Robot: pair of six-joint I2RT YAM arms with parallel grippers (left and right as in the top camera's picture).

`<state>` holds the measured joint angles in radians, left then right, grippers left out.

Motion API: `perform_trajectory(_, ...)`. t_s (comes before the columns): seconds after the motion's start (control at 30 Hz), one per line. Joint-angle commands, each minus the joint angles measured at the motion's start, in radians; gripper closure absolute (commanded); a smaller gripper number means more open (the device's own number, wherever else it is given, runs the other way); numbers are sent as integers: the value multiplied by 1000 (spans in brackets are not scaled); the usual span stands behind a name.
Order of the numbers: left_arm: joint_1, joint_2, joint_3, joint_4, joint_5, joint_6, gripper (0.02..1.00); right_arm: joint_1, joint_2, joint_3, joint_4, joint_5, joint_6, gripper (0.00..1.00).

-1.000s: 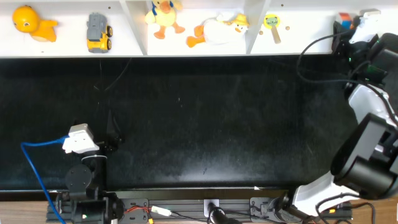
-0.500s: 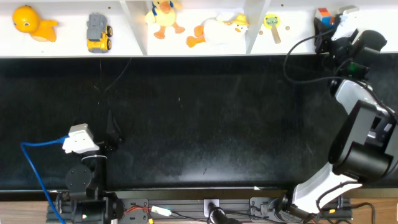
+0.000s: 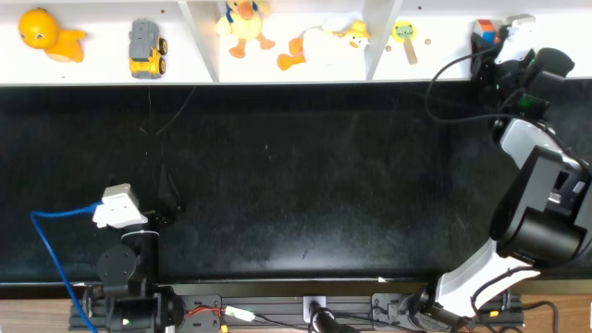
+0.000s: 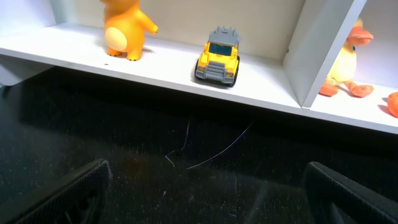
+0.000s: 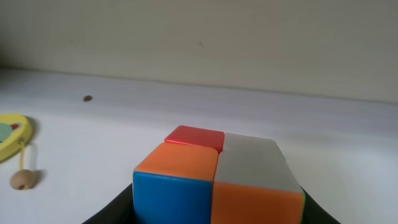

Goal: Store Toys

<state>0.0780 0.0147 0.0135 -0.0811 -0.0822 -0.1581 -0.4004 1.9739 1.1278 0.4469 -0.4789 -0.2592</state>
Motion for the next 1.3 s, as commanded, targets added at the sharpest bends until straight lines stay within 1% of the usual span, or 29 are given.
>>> perform_trajectory(0.03,-7,-12,-5,2,13,-4,20,-39,1,13,-34,27,-26,954)
perform_trajectory(0.2,-7,-12,-5,2,13,-4,20,-43,1,13,-80,27,-95,952)
perform_trajectory(0.23,-7,-12,-5,2,13,-4,20,-42,1,13,-85,27,-96,934)
perform_trajectory(0.27,-7,-12,-5,2,13,-4,20,-43,1,13,-89,27,-96,853)
perform_trajectory(0.33,-7,-12,-5,2,13,-4,20,-43,1,13,-92,27,-95,614)
perform_trajectory(0.37,-7,-12,-5,2,13,-4,20,-43,1,13,-92,27,-92,573)
perform_trajectory(0.4,-7,-12,-5,2,13,-4,20,-43,1,13,-95,27,-93,560)
perform_trajectory(0.5,-7,-12,-5,2,13,-4,20,-43,1,13,-105,28,-92,360)
perform_trajectory(0.7,-7,-12,-5,2,13,-4,20,-44,1,13,-121,28,-80,229)
perform_trajectory(0.73,-7,-12,-5,2,13,-4,20,-45,0,13,-121,27,-66,161)
perform_trajectory(0.77,-7,-12,-5,2,13,-4,20,-46,-2,13,-121,27,-50,119)
perform_trajectory(0.83,-7,-12,-5,2,13,-4,20,-46,-15,13,-132,26,-23,93)
perform_trajectory(0.9,-7,-12,-5,2,13,-4,20,-45,-43,13,-160,26,3,7)
perform_trajectory(1.07,-7,-12,-5,2,13,-4,20,-45,-165,13,-285,28,16,3)
perform_trajectory(1.2,-7,-12,-5,2,13,-4,20,-45,-301,13,-443,38,17,5)
perform_trajectory(1.23,-7,-12,-5,2,13,-4,20,-45,-338,13,-489,60,21,5)
perform_trajectory(1.3,-7,-12,-5,2,13,-4,20,-45,-405,13,-581,134,61,5)
